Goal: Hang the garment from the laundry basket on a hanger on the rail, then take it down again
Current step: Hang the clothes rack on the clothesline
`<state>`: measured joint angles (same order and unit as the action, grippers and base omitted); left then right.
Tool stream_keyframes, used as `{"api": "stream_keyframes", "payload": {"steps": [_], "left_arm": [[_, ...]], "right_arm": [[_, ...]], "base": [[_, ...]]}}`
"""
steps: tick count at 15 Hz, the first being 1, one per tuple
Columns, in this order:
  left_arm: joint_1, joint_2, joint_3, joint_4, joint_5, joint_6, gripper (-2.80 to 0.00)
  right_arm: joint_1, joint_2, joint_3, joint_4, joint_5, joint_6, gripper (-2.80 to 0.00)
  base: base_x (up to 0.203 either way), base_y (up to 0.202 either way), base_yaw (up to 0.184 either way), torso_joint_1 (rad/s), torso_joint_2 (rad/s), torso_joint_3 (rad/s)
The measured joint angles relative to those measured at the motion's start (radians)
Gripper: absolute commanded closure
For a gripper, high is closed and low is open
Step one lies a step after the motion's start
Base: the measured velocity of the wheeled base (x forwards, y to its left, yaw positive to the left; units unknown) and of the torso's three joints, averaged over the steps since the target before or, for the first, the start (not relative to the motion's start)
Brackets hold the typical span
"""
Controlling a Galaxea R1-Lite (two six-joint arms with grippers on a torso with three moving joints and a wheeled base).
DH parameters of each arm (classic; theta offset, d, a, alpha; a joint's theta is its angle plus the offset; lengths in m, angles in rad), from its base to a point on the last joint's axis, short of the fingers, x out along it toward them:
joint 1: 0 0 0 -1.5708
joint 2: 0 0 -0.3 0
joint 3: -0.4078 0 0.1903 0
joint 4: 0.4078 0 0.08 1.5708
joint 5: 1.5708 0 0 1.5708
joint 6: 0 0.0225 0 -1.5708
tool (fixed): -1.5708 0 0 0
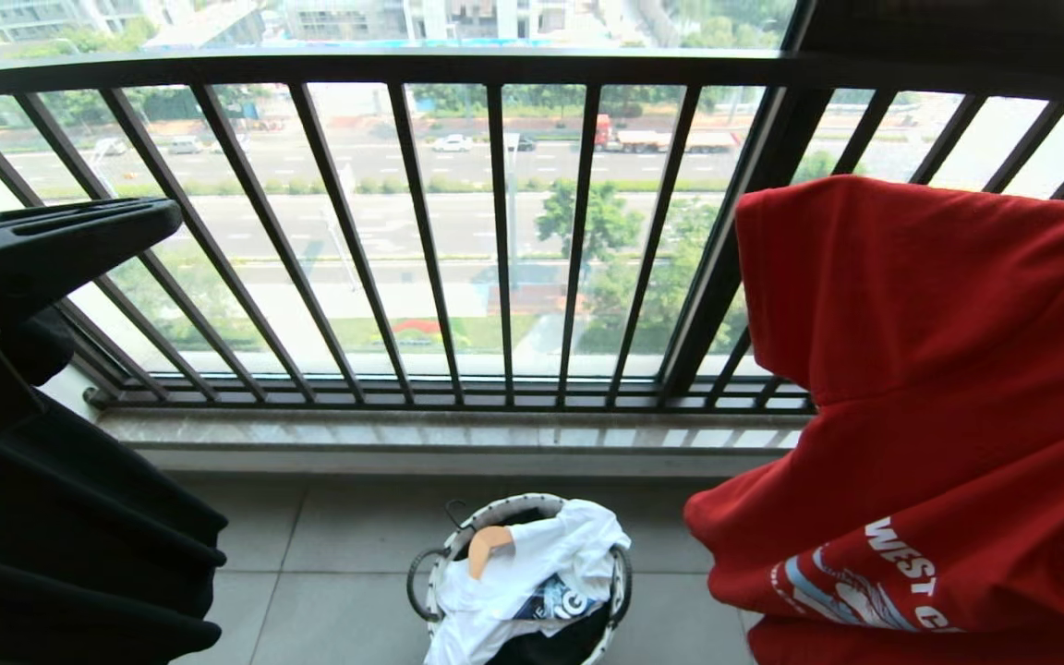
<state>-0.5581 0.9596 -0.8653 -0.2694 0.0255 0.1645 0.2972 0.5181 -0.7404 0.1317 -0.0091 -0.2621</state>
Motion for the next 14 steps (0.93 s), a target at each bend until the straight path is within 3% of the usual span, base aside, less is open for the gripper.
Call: {"api": "stream_keyframes", "payload": {"steps": [14], "left_arm": [[0.000, -0.019, 0.014, 0.000, 0.000, 0.005, 0.00]], "right_arm": [[0.000, -0.010, 0.005, 0.034, 0.000, -0.003, 0.00]], "base": [[0.000, 0.000, 0.000, 0.000, 0.00, 0.199]]}}
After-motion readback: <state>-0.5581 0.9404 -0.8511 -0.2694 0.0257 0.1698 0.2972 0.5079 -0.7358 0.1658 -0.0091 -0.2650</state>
